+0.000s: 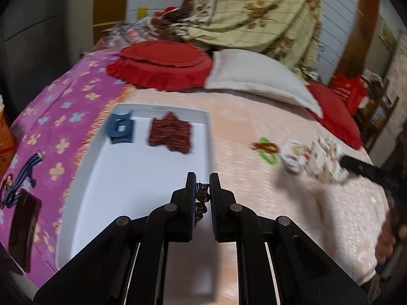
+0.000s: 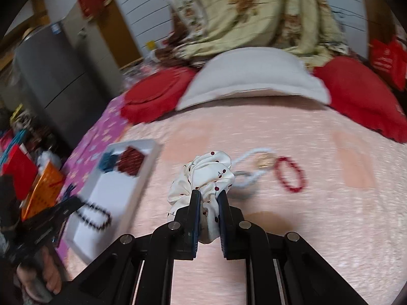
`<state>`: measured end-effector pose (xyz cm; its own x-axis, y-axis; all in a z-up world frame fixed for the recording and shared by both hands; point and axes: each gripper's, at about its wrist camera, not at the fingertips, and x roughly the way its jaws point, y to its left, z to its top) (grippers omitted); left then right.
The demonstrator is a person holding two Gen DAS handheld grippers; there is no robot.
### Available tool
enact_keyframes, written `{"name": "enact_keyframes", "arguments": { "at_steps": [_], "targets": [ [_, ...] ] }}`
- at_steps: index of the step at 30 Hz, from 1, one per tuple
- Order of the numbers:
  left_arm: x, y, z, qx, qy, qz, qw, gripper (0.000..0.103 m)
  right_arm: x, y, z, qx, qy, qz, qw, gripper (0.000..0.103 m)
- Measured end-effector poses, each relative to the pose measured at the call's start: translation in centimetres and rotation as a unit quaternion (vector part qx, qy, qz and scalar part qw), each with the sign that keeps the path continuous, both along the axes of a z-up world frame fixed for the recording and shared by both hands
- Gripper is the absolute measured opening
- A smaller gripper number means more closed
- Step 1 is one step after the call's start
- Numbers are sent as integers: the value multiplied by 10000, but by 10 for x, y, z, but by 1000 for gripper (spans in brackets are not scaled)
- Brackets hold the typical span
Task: Organize jewelry
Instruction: 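Carry the bracelet and scrunchie into the white tray and release both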
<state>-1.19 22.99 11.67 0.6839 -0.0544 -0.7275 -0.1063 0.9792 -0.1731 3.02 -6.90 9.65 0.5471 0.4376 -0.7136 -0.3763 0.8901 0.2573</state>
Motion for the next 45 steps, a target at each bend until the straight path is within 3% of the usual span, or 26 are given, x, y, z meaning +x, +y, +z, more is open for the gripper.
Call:
{"name": "enact_keyframes", "arguments": {
  "at_steps": [5,12,18,21,25,29,33,45],
  "targets": [
    [26,48,-22,-99,183,462,9987,9,3,71,-7,57,202,536,9983,12],
    [49,107,-57,-406,521,1094,9918,9,9,163,-42,-205,444,1156,9921,12],
    [60,124,-67,-100,610,1399,9882,9,12,208,-78,-662,372,1342,9880,13],
    [64,125,-68,-207,607,1389,9882,9,17,215,-90,-722,433,1326,9876,13],
    [66,118,-66,14,556,1412,9884,9,24,218,-98,-762,463,1267,9879,13],
    [67,114,-65,-30,572,1305,9898,15,27,221,-99,-714,509,1291,9877,15],
    [62,113,-60,-161,473,1307,9902,30,20,219,-92,-808,281,1234,9887,41],
    [51,102,-49,112,202,1280,9915,32,-10,185,-68,-1082,-137,904,9899,42]
  ]
}}
